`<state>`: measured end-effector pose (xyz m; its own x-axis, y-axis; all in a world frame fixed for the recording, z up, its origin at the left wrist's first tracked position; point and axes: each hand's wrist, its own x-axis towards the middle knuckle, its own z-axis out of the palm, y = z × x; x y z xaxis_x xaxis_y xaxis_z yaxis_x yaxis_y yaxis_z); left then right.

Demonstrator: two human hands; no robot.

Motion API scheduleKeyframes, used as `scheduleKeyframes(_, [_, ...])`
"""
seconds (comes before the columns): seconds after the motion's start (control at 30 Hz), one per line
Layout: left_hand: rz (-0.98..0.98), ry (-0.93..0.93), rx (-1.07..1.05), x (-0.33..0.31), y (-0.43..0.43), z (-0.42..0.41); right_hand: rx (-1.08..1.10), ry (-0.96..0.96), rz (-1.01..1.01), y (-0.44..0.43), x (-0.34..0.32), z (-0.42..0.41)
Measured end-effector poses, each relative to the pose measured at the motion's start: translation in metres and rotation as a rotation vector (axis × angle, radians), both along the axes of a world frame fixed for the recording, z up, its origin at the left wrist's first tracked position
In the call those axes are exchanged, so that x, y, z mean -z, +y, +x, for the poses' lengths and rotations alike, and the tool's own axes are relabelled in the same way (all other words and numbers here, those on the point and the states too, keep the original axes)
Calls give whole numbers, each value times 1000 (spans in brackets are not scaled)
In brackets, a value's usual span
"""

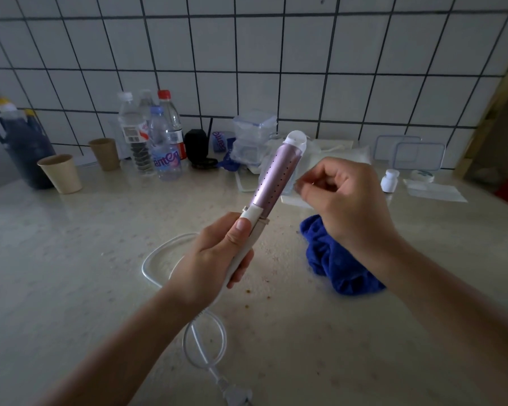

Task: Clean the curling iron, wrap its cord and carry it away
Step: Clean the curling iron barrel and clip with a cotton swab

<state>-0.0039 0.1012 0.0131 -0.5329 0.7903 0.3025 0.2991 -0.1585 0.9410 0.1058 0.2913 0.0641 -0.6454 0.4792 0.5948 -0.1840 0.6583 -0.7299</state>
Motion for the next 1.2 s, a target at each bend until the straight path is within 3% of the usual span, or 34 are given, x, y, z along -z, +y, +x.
scheduleKeyframes(0.17, [30,-39,10,0,0,-1,-94,-114,73,-23,21,-6])
scheduleKeyframes(0.43, [-3,-2,12,4,1,-2,62,24,-3,6,-5,1])
scheduleKeyframes(0.63, [25,-44,-9,4,1,-3,-54,-119,90,-30,24,-4])
scheduleKeyframes(0.87, [13,12,2,4,0,-3,62,85,-34,5,-10,4])
scheduleKeyframes(1.03, [52,-3,1,2,3,-5,-127,-10,-56,-16,11,-3])
scheduleKeyframes(1.2, [3,30,-10,3,1,-4,-17,101,-100,0,-5,1])
